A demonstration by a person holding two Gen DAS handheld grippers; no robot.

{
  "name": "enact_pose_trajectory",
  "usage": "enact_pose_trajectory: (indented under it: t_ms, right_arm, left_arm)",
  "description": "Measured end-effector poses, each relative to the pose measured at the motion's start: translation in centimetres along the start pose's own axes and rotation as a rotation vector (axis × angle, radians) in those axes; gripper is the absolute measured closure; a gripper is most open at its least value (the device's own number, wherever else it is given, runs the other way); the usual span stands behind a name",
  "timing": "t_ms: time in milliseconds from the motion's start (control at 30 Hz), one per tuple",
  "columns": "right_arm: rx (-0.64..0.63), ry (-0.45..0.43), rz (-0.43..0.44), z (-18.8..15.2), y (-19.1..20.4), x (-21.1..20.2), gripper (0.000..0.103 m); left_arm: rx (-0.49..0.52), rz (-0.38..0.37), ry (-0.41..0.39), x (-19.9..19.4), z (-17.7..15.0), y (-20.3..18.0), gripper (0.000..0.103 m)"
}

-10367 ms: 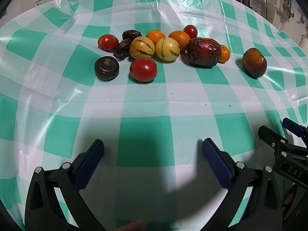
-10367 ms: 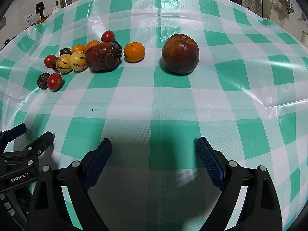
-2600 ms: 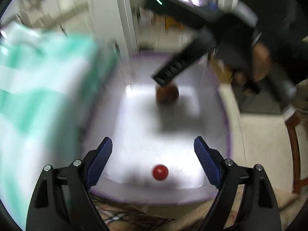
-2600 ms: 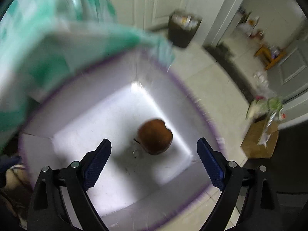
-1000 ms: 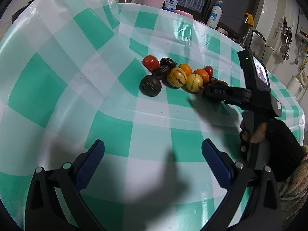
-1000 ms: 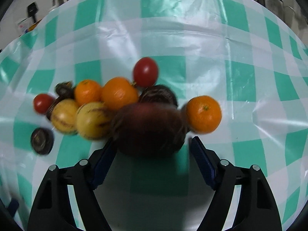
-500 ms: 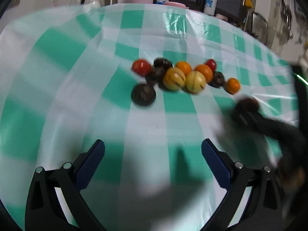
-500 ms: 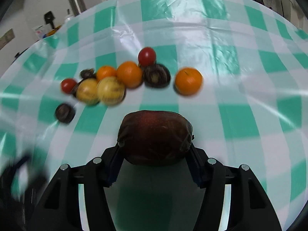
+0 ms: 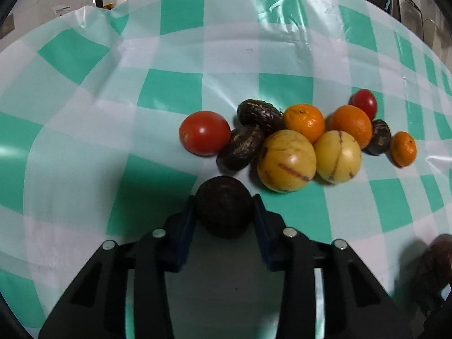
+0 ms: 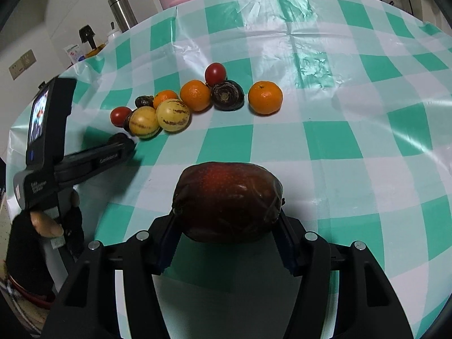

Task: Organize fruits
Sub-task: 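Grasp a red date with the right tool while the left tool grasps a dark plum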

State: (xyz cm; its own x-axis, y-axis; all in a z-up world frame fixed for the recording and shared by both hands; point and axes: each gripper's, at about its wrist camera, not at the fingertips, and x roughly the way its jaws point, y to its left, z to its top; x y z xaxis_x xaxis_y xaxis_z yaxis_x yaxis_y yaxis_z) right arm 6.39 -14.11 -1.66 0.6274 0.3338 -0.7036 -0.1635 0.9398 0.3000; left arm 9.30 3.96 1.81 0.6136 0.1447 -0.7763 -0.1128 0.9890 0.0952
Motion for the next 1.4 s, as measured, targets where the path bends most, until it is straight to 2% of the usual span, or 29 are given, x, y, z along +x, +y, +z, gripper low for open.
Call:
enact_pose_trajectory:
  t_ms: [100, 467, 833, 1100, 1400]
  right_arm:
    - [0.007, -0.002, 0.008, 0.0, -0.1, 0.0, 0.045]
    - [0.006, -0.001, 0.004, -0.1, -0.1, 0.0, 0.045]
    - [0.005, 0.006, -0.005, -0.3, 0.0, -0.2, 0.045]
    - [0.001, -0.010, 0.008, -3.2, 0.3, -4.0, 0.045]
    - [-0.028, -0.051, -0.041, -7.0, -1.3, -9.1, 0.045]
  left_arm:
    - [-0.036, -0.042, -0.014, -1.2, -1.3, 0.8, 0.064]
    - [-0.027, -0.076, -0.124, -7.8, -6.2, 0.7, 0.064]
    - [-0.010, -0.111, -0.131, -11.0, -9.6, 0.2, 0.064]
    - [0.038, -0.133, -0.140, -13.4, -12.6, -0.4, 0.064]
    - [0.122, -0.147, -0.165, -16.0, -14.8, -3.0, 0.064]
